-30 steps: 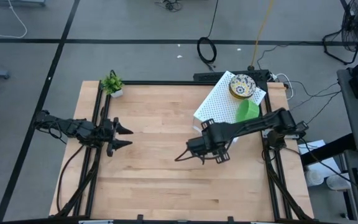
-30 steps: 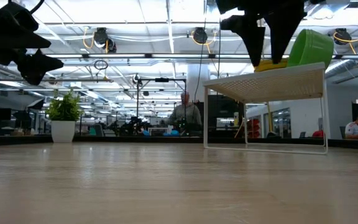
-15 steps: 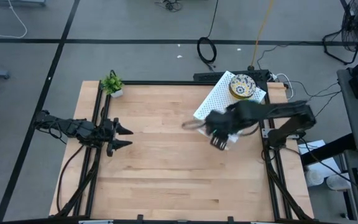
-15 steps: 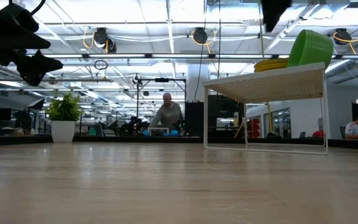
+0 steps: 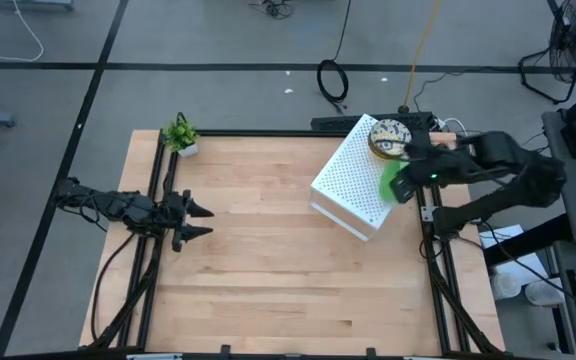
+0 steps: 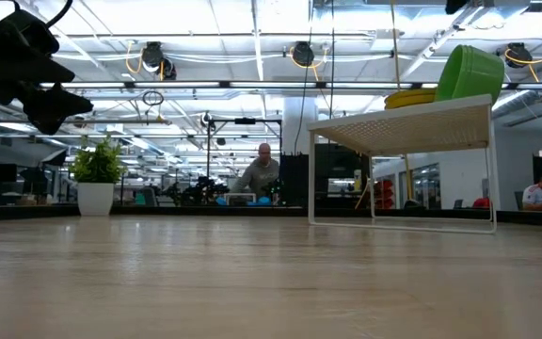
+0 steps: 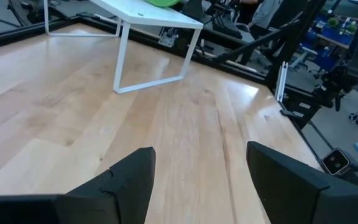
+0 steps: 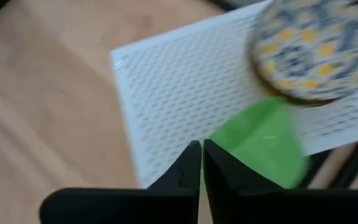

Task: Pick & Place Mini bowls
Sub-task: Adjust the green bowls on the shelf

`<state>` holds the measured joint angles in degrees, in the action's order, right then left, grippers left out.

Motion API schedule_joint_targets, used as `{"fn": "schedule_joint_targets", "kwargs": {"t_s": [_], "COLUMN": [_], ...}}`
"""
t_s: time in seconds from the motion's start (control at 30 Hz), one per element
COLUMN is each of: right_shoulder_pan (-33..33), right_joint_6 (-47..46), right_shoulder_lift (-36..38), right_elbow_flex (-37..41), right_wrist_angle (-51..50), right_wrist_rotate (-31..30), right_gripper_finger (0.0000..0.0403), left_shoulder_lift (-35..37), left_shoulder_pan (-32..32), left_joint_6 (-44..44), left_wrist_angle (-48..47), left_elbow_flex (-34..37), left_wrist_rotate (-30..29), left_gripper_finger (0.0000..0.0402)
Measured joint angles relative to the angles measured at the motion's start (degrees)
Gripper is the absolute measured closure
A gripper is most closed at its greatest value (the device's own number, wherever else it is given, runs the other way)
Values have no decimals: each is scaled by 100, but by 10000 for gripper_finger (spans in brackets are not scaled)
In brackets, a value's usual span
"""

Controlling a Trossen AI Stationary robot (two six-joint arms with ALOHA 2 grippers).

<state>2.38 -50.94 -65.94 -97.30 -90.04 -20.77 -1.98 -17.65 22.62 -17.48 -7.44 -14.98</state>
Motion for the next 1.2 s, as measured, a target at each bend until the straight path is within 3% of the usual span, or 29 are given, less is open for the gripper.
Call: {"fn": "schedule_joint_targets", "kwargs": {"t_s": [0.1,0.43,0.87,1.2], "right_shoulder_pan": [-87,-736,-768,-764], "right_joint_6": [-33,132,-134,561], "right_shoulder_lift": [330,978,965,842], "right_elbow_flex": [314,1726,1754,1778], "right_wrist_angle": [1,32,79,1197], "right_wrist_rotate": [-351,-356,297,378], "right_gripper_finger": [401,402,403,403], "left_shoulder_lift": [0,0,2,0], "left_shoulder_pan": [0,-2,0,-2], "left_joint_6": [74,156,156,169], "left_wrist_angle": [-9,-9,-6,-8], "left_elbow_flex": [0,0,0,0], "left_wrist_rotate": [2,0,0,0], "left_gripper_finger": [149,149,149,149]}}
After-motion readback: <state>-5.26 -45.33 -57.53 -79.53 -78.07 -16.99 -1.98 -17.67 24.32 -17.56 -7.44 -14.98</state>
